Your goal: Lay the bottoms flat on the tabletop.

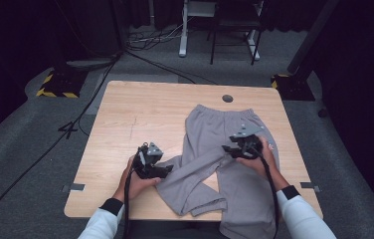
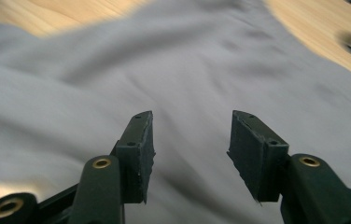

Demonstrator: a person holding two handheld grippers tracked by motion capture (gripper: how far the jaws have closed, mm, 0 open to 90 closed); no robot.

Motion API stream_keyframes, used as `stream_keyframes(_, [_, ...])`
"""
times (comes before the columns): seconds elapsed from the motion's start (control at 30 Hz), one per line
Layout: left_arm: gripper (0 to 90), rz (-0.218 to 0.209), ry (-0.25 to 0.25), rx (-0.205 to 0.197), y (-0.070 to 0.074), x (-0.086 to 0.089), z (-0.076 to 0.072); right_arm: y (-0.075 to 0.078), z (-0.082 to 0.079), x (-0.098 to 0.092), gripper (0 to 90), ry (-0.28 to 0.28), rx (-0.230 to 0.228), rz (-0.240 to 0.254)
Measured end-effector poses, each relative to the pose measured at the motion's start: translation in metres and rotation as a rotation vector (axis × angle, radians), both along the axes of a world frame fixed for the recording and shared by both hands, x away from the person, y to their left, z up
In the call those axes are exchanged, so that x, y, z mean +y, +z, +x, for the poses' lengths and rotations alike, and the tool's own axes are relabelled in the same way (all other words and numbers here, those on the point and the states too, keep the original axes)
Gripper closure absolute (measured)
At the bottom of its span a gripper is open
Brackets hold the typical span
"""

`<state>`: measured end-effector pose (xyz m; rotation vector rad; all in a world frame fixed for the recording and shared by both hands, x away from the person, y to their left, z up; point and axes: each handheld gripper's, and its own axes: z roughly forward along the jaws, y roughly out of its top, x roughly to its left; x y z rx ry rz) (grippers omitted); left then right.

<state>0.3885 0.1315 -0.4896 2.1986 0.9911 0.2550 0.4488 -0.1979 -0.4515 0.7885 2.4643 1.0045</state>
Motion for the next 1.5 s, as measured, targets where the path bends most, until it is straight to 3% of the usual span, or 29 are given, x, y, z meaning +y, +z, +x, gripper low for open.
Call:
stream_keyframes(0.07, [50.3,0.032,-0.034,-0.005,-0.002,-0.003,0.0,0.0,0.005,0.023,48.7,0.033,0.004,-0.002])
stream_keyframes(0.17, [66.7,0.042,-0.081,-0.007,-0.001,-0.001,-0.003,-0.006,0.015,0.053,48.3,0.059,0.024,-0.042])
stream_keyframes(0.23, [75.5,0.028,-0.092,0.003,-0.002,0.001,-0.004,-0.01,0.021,0.065,48.2,0.057,0.035,-0.069])
stream_keyframes(0.3, [82.8,0.024,-0.104,0.011,-0.002,0.005,-0.006,-0.015,0.028,0.074,51.0,0.063,0.068,-0.063])
stream_keyframes(0.37, [86.1,0.028,-0.101,0.012,-0.001,0.007,-0.008,-0.022,0.033,0.081,55.8,0.057,0.057,-0.122])
stream_keyframes(0.4, [86.4,0.039,-0.099,0.011,0.0,0.009,-0.01,-0.027,0.037,0.083,57.4,0.052,0.061,-0.151])
stream_keyframes(0.47, [86.8,0.053,-0.09,0.0,0.0,0.012,-0.014,-0.031,0.045,0.082,59.8,0.033,0.092,-0.109])
stream_keyframes(0.57, [86.8,0.052,-0.062,0.005,0.001,0.02,-0.018,-0.031,0.053,0.079,63.4,-0.01,0.101,-0.112])
stream_keyframes(0.67, [86.8,0.046,-0.032,0.0,0.002,0.03,-0.023,-0.031,0.059,0.075,69.0,-0.057,0.089,-0.12])
stream_keyframes(0.73, [86.9,0.03,-0.008,-0.004,0.004,0.037,-0.028,-0.033,0.062,0.069,72.8,-0.085,0.114,-0.076])
stream_keyframes(0.8, [87.0,0.007,0.005,-0.01,0.007,0.044,-0.035,-0.033,0.063,0.065,75.0,-0.098,0.116,-0.064])
stream_keyframes(0.9, [86.1,-0.011,0.034,-0.028,0.009,0.05,-0.041,-0.033,0.065,0.063,70.3,-0.12,0.088,-0.079])
stream_keyframes(0.93, [82.0,-0.005,0.06,-0.032,0.009,0.052,-0.042,-0.033,0.065,0.064,65.1,-0.132,0.08,-0.087])
stream_keyframes(1.0, [75.7,-0.028,0.051,-0.027,0.008,0.055,-0.041,-0.032,0.062,0.065,60.0,-0.143,0.061,-0.113])
stream_keyframes(1.07, [69.1,-0.014,0.055,-0.028,0.008,0.055,-0.042,-0.028,0.056,0.065,56.2,-0.103,0.082,-0.097])
stream_keyframes(1.13, [63.9,0.0,0.034,-0.025,0.008,0.053,-0.045,-0.023,0.045,0.063,55.5,-0.069,0.046,-0.098])
stream_keyframes(1.2, [53.0,0.024,0.024,-0.035,0.007,0.049,-0.05,-0.015,0.027,0.059,54.4,0.005,0.036,-0.061])
stream_keyframes(1.4, [37.5,0.017,-0.013,-0.063,0.008,0.035,-0.055,0.002,-0.041,0.053,54.3,0.23,0.031,0.0])
stream_keyframes(1.5, [34.7,0.019,-0.028,-0.069,0.005,0.023,-0.051,0.002,-0.075,0.054,53.6,0.346,0.064,-0.004])
